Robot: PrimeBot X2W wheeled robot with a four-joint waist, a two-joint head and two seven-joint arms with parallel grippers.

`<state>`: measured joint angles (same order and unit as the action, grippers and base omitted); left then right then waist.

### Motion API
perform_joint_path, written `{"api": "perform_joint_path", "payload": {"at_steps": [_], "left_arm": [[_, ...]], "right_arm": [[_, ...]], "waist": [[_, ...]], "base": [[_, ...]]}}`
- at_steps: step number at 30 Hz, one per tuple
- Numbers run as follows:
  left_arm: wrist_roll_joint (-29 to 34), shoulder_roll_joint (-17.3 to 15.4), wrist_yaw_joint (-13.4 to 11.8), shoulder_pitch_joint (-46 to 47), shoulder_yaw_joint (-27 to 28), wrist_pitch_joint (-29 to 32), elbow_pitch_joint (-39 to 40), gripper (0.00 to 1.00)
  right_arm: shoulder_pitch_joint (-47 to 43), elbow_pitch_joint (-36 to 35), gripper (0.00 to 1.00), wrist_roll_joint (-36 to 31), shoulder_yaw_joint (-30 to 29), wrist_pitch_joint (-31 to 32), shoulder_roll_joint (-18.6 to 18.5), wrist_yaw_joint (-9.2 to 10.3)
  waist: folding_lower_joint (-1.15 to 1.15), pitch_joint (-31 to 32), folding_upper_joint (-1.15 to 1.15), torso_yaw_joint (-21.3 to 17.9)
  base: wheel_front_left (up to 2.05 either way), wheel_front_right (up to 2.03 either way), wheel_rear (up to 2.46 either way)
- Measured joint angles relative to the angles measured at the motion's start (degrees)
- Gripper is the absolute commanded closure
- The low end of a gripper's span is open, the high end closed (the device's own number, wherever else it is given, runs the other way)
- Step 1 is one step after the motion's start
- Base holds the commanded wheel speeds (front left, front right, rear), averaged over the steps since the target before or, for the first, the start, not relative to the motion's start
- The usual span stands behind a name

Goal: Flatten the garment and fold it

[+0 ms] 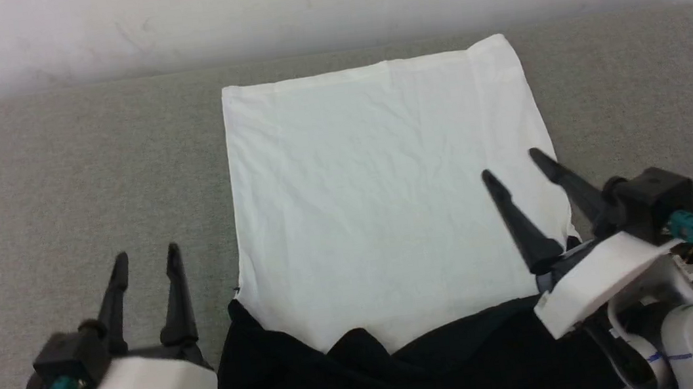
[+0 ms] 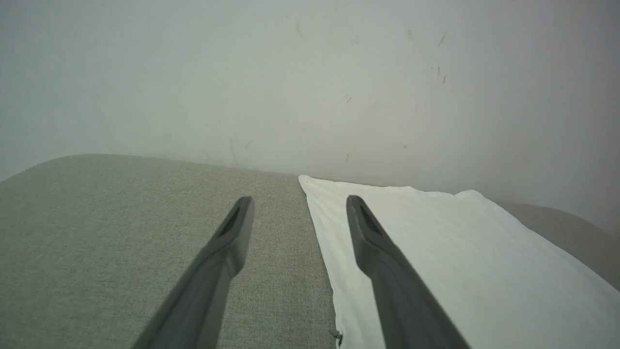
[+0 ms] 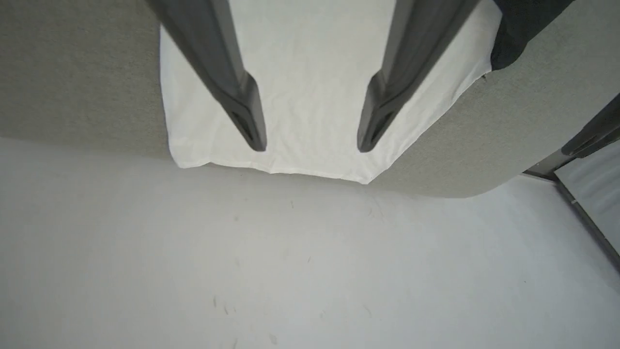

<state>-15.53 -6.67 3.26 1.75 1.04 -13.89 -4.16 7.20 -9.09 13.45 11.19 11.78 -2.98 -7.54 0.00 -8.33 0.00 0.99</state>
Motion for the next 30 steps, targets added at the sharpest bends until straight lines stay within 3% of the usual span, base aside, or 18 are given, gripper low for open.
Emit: {"api": "perform_joint_path", "payload": {"at_steps": [4,9,15,22,30], "left_arm": [[0.0,-2.8,1.2,5.6,-0.9,3.7,1.4,0.0],[-0.8,-8.0,2.7,15.6,-1.6,12.4,1.3,0.0],[-4.2,-16.2,3.6,29.8,-3.3,26.2,-0.9,0.0],[-8.6,-22.9,3.8,44.3,-5.6,44.7,-6.4,0.0],[-10.9,-26.0,-0.4,51.7,-3.5,59.5,-10.0,0.0]], "right_arm": [[-0.5,-0.2,0.0,-1.5,-5.2,-3.4,0.0,0.0],[-0.5,-0.3,0.0,-1.7,-9.7,-6.5,-0.1,0.0],[1.4,-0.6,0.0,-1.5,-10.5,-8.7,-0.1,0.0],[4.7,-0.6,0.0,-0.1,-9.3,-10.6,-0.1,0.0],[6.9,0.9,0.0,1.6,-6.8,-12.9,0.0,0.0]], "waist": [[0.0,-1.6,0.0,-1.2],[0.01,-4.8,0.0,-2.9],[0.01,-9.9,0.0,-5.7],[0.02,-16.9,0.0,-9.3],[0.02,-24.1,0.0,-13.8]], "base": [[0.0,0.0,0.0],[0.0,0.0,0.0],[0.0,0.0,0.0],[0.0,0.0,0.0],[0.0,0.0,0.0]]}}
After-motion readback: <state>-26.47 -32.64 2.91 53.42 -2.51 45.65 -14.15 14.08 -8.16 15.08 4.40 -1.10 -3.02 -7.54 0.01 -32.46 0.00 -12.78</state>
